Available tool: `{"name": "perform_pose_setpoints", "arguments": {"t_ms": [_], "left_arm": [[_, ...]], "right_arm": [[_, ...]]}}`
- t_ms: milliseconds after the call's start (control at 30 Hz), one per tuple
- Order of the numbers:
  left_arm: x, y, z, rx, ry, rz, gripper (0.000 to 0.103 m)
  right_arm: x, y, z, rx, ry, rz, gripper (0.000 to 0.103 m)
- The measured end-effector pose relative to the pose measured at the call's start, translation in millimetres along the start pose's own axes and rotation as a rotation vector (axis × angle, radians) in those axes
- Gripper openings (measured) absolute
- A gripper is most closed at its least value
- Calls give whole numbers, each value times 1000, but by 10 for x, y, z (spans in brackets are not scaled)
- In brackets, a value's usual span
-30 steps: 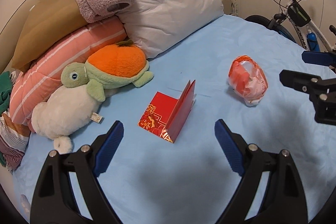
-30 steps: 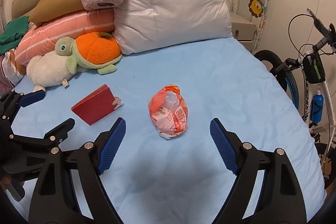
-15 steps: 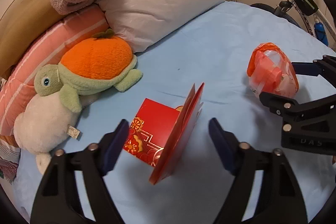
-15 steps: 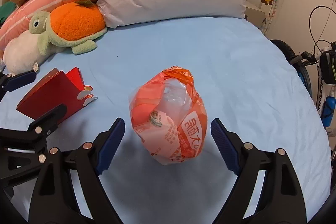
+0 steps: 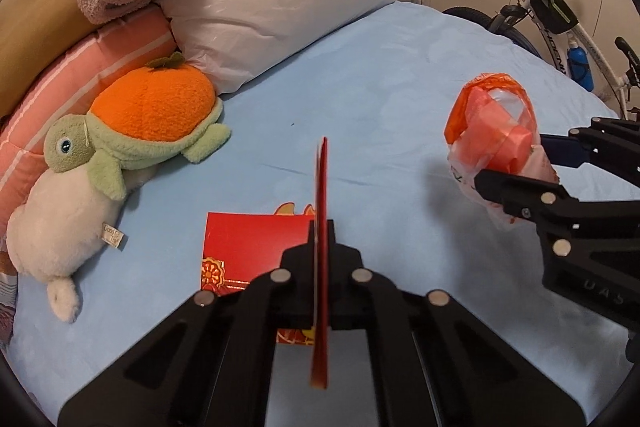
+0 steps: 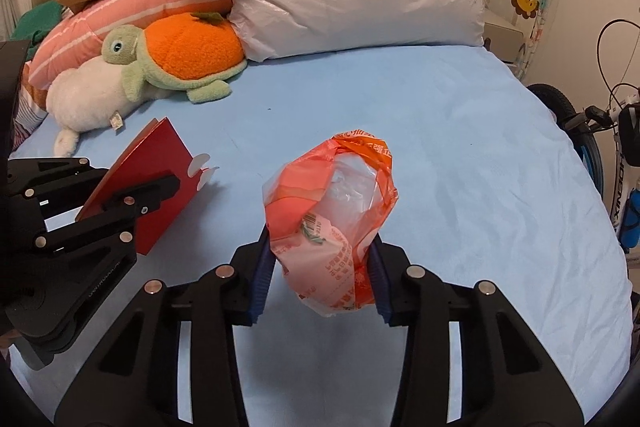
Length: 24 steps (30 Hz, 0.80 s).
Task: Collect trash
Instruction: 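Carry the red envelope and orange bag with both tools to the grey bin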
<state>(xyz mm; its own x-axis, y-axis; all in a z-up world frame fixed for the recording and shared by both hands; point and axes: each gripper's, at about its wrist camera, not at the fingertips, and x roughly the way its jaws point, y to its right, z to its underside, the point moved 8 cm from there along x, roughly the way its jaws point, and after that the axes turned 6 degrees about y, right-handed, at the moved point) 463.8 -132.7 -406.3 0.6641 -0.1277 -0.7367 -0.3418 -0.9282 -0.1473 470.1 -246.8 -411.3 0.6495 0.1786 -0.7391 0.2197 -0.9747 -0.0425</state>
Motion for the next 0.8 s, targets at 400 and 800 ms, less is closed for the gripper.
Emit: {"name": "perform_pose_setpoints", "arguments": {"t_ms": [400, 800], "left_arm": [[-1373, 367, -21, -4, 66, 28, 3], [-2630, 770, 39, 81, 102, 1, 3]], "right_arm": [[-1296, -56, 119, 26, 57, 4, 40], [-2721, -221, 282, 23, 126, 26, 40]]}}
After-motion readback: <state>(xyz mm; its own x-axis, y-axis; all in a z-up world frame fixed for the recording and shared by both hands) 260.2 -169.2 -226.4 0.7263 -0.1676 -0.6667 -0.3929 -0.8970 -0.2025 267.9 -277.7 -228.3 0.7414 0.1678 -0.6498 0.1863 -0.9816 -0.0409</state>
